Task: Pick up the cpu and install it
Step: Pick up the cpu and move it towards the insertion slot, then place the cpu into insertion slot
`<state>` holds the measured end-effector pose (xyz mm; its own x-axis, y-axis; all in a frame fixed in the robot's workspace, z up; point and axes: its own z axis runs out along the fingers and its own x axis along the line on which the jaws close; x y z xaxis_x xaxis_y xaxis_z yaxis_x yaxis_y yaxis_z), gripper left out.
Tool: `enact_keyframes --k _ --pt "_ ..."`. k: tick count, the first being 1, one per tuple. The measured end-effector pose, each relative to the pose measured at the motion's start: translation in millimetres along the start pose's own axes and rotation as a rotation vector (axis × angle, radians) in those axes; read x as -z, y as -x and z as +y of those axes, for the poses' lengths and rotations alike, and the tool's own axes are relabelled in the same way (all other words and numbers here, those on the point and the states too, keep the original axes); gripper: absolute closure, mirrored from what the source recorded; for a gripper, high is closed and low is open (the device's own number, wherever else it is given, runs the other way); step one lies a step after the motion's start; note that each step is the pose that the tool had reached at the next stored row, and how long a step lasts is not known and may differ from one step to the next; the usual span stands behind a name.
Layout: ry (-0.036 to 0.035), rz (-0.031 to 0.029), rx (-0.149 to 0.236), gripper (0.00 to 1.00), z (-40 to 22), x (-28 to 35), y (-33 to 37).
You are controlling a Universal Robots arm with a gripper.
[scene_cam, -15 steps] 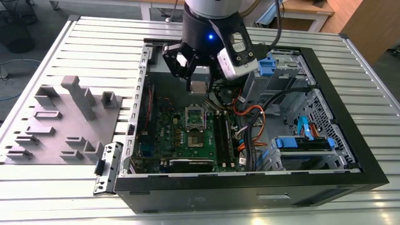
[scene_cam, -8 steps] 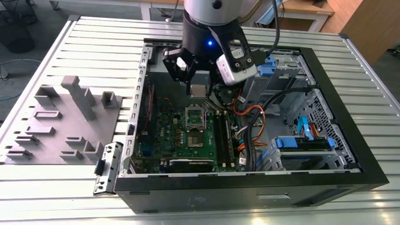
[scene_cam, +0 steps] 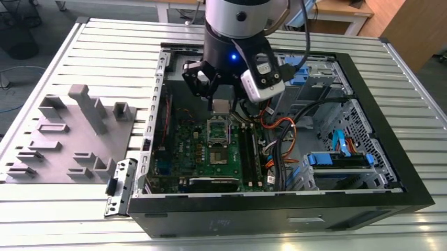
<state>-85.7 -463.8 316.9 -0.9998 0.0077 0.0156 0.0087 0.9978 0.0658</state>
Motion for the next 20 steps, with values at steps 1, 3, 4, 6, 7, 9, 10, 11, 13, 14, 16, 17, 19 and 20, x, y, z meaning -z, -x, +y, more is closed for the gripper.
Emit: enact_keyframes --k 1,3,4,6,7,9,10,11,13,14,16,17,19,20 --pt "-0.0001 0.0001 0.000 0.53 -0.5 -1.5 0.0" --pt "-0.0001 0.0000 0.000 0.53 -1.5 -4.6 0.1" --pt "0.0000 0.0000 0.000 0.53 -1.8 -5.6 0.2" --pt "-0.0002 0.0001 0.000 0.53 -1.9 -6.0 0.3" --pt "-0.0002 0.0001 0.000 0.53 -1.9 -6.2 0.9" --pt "0.0001 0.0000 0.000 0.53 -1.9 -6.7 3.9" --pt "0.0001 0.0000 0.000 0.53 -2.0 -7.0 4.8" --pt "-0.0001 0.0001 0.000 0.53 -2.0 -7.4 5.2" --pt "0.0000 0.0001 0.000 0.53 -2.1 -8.9 5.3" --pt "-0.0001 0.0001 0.000 0.53 -2.1 -9.9 5.3" --pt "0.0000 0.0001 0.000 0.53 -2.3 -11.9 5.4" --pt "0.0000 0.0001 0.000 0.53 -2.3 -12.3 5.4" --pt "-0.0002 0.0001 0.000 0.53 -2.3 -12.3 5.4" --pt "-0.0001 0.0001 0.000 0.53 -2.3 -12.5 5.4"
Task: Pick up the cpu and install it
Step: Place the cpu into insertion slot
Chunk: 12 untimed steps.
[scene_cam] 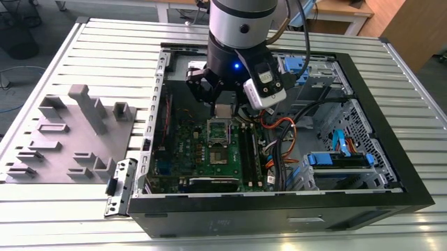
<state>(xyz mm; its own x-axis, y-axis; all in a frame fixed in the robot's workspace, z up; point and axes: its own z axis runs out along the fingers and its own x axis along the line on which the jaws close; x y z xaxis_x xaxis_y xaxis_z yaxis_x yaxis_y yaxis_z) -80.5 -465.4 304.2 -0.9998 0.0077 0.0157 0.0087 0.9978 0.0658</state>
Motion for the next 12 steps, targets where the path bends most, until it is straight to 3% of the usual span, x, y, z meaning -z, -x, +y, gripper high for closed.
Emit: enact_keyframes --k 12 --pt "0.0000 0.0000 0.000 0.53 -0.2 -2.7 0.1"
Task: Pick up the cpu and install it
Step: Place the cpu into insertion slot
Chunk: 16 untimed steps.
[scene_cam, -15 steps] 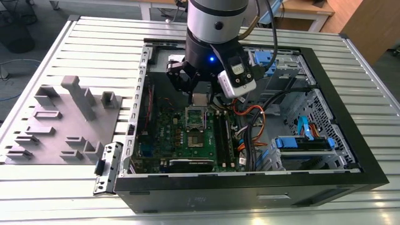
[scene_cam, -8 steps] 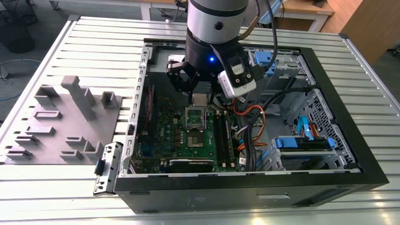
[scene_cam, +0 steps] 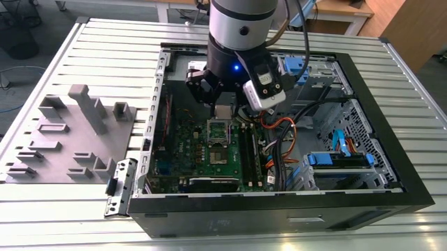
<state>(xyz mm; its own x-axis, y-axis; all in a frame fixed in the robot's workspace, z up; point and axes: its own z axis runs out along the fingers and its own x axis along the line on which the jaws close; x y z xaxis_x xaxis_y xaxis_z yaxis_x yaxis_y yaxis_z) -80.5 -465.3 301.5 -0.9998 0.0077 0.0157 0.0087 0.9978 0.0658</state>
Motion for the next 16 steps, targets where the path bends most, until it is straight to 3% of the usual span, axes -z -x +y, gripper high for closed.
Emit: enact_keyframes --k 5,16 --pt "0.0001 0.0000 0.000 0.53 -0.4 -6.0 0.1" --pt "0.0001 0.0000 0.000 0.53 -0.7 -10.9 0.1"
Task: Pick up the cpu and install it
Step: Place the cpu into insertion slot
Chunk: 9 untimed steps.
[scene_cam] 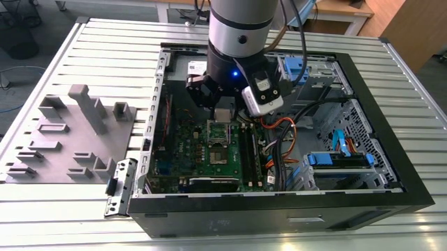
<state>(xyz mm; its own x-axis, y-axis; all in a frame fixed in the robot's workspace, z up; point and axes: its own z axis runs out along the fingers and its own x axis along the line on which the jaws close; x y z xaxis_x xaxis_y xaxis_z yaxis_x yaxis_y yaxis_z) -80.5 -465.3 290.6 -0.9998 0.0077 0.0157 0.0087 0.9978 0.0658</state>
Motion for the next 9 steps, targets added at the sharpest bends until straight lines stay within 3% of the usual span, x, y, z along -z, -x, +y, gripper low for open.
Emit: enact_keyframes --k 9 --pt "-0.0001 -0.0001 0.000 0.53 -1.5 -12.9 -0.3"
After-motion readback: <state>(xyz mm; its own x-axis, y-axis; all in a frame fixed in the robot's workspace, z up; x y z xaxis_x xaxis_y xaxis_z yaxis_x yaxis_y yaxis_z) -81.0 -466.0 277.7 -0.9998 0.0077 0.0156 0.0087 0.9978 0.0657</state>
